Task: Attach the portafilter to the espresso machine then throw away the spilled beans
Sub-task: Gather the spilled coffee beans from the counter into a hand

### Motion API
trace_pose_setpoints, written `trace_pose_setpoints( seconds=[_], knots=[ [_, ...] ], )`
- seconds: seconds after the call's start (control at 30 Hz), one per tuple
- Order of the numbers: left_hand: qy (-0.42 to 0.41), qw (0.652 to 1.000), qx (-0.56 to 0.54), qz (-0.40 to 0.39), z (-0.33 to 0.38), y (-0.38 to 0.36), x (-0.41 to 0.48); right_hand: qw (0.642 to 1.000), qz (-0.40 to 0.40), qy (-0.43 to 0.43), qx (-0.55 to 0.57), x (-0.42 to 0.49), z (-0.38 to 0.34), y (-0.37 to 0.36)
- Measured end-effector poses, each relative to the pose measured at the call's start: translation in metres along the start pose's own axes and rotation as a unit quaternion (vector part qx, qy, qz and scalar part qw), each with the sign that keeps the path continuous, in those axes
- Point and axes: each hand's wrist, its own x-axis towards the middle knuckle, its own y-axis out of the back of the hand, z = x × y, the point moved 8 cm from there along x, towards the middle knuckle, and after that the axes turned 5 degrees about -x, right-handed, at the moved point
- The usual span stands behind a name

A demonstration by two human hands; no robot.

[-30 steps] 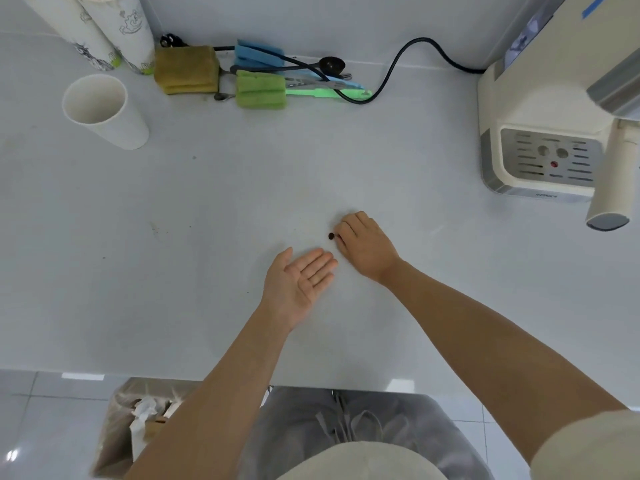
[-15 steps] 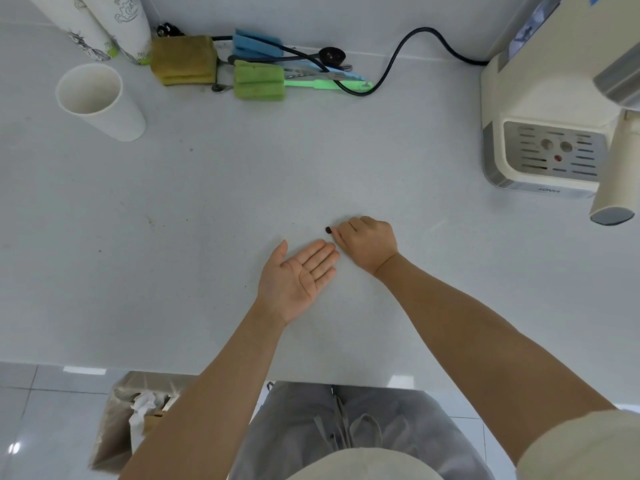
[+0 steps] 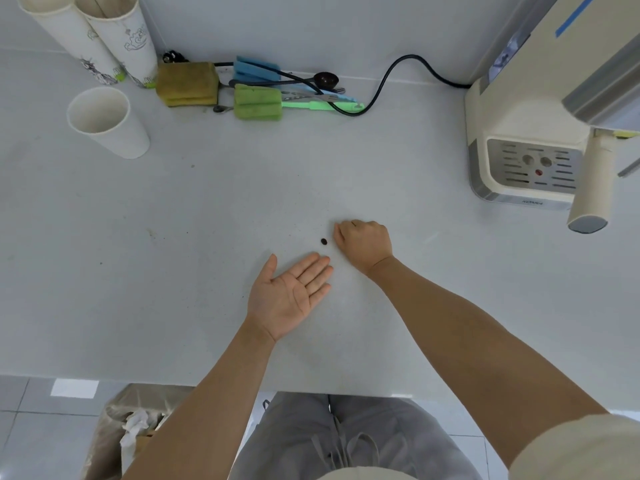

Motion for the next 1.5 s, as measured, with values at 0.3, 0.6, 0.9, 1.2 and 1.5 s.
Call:
trace_pose_setpoints(
  seconds=[0.3, 0.6, 0.9, 1.2, 1.5],
  knots=[
    [-0.007, 0.997, -0.038, -0.070, -0.007, -0.032, 0.009, 0.973, 0.025, -0.026, 0.228, 0.024, -0.044, 0.046],
    [0.025, 0.989, -0.143, -0.027, -0.024, -0.044, -0.002, 0.987, 0.003, -0.009, 0.160, -0.002, -0.063, 0.056],
    [0.067, 0.986, -0.144, -0.054, -0.034, -0.044, -0.005, 0.975, 0.002, -0.030, 0.220, -0.015, -0.063, 0.062],
    [-0.010, 0.993, -0.115, -0.029, -0.024, -0.026, 0.004, 0.958, -0.033, -0.106, 0.263, -0.008, -0.046, 0.070],
    [-0.054, 0.996, -0.074, -0.018, -0.008, -0.009, -0.003, 0.879, -0.315, -0.315, 0.170, -0.049, 0.041, 0.024]
  ],
)
